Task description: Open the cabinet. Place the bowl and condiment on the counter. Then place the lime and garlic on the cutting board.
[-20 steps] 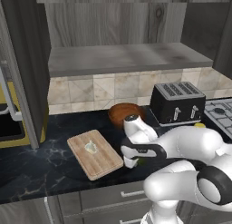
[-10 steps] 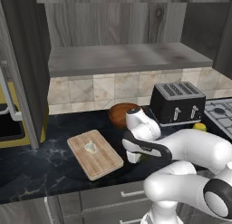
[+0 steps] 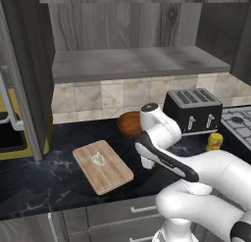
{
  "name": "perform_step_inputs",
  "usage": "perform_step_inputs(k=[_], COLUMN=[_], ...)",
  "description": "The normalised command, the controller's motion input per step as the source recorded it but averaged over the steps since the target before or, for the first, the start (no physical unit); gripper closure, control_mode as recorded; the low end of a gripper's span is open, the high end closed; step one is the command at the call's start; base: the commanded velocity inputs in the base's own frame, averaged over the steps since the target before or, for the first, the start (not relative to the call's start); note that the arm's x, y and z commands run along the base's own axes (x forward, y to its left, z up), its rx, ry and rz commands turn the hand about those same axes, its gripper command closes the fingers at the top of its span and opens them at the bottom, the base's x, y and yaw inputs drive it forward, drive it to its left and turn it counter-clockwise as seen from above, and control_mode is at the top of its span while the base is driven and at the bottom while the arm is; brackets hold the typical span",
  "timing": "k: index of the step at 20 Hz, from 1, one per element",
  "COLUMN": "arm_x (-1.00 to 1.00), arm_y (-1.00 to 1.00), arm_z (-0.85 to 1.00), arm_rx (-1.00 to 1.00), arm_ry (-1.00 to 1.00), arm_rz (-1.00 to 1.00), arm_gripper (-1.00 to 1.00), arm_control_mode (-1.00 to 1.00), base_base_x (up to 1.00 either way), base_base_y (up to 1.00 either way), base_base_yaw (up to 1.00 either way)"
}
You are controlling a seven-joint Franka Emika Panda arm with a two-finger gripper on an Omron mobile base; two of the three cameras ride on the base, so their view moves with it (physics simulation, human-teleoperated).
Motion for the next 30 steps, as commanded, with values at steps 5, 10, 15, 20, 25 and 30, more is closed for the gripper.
perform_step_inputs(k=[5,10,15,20,25,30], arm_x=[-0.01,0.00,0.00,0.00,0.00,0.02], arm_y=[0.26,0.29,0.19,0.10,0.03,0.01], arm_z=[0.04,0.00,0.07,0.06,0.00,0.00], arm_rx=[0.05,0.08,0.06,0.04,0.02,0.03], arm_ry=[-0.03,-0.01,0.00,0.00,0.00,0.00], arm_rz=[0.14,0.21,0.22,0.25,0.25,0.24], arm_gripper=[1.00,1.00,1.00,1.00,1.00,1.00], arm_control_mode=[-1.00,-1.00,-1.00,-1.00,-1.00,-1.00], base_base_x=[0.00,0.00,0.00,0.00,0.00,0.00], base_base_y=[0.00,0.00,0.00,0.00,0.00,0.00], base_base_yaw=[0.00,0.00,0.00,0.00,0.00,0.00])
